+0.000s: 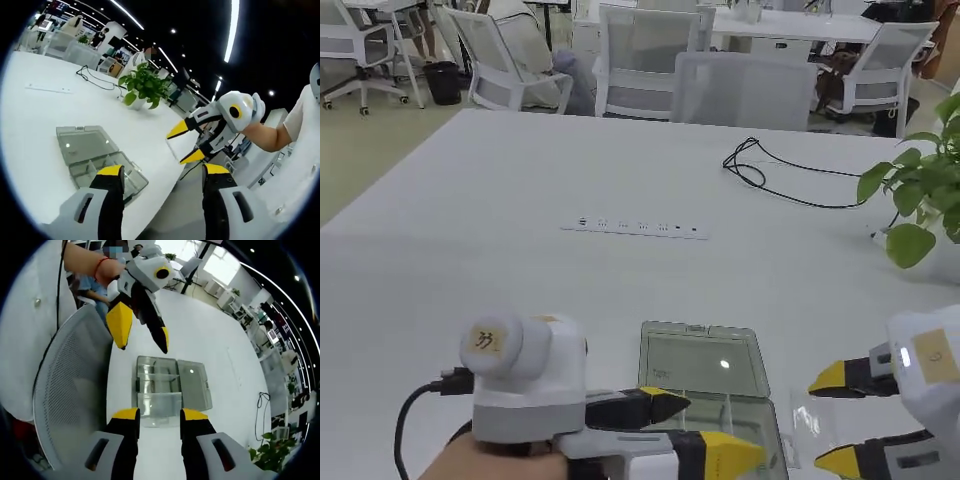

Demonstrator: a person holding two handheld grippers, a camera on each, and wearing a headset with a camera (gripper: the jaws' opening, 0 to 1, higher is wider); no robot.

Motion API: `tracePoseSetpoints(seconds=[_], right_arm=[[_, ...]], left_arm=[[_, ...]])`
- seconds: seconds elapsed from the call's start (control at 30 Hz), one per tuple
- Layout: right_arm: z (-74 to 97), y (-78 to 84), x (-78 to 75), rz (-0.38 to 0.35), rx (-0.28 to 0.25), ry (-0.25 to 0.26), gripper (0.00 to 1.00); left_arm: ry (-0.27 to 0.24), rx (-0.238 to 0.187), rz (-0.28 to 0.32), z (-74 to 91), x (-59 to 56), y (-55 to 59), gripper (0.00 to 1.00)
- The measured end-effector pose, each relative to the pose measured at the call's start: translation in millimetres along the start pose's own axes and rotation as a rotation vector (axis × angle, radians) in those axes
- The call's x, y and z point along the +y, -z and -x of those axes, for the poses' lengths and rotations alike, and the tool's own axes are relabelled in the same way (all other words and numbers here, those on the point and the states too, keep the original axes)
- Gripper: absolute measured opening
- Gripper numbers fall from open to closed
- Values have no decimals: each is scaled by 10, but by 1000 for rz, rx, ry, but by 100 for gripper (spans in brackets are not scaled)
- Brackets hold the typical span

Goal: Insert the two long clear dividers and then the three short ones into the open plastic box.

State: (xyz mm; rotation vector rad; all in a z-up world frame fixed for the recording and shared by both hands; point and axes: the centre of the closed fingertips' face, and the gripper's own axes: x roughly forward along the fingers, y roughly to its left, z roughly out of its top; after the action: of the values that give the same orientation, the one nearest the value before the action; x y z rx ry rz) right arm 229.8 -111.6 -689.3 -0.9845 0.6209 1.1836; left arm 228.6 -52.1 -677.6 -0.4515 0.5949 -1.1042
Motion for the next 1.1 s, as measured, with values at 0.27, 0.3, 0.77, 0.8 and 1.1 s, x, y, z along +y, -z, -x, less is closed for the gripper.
tracePoseSetpoints(seconds=[0.27,0.3,0.77,0.8,1.1], right_arm=[[10,-170,98,24,5,10,33],[14,-184,105,23,4,10,33],[-1,-334,202,46,4,9,33],[-4,-336,208,47,5,8,33],[-11,-344,227,62,16,8,33]], left_arm=[[23,13,106,-136,-87,114,43],[26,9,112,-145,-97,115,41],[65,-7,207,-243,-190,125,12],[66,-9,212,-244,-194,124,12],[84,1,225,-263,-247,155,4]])
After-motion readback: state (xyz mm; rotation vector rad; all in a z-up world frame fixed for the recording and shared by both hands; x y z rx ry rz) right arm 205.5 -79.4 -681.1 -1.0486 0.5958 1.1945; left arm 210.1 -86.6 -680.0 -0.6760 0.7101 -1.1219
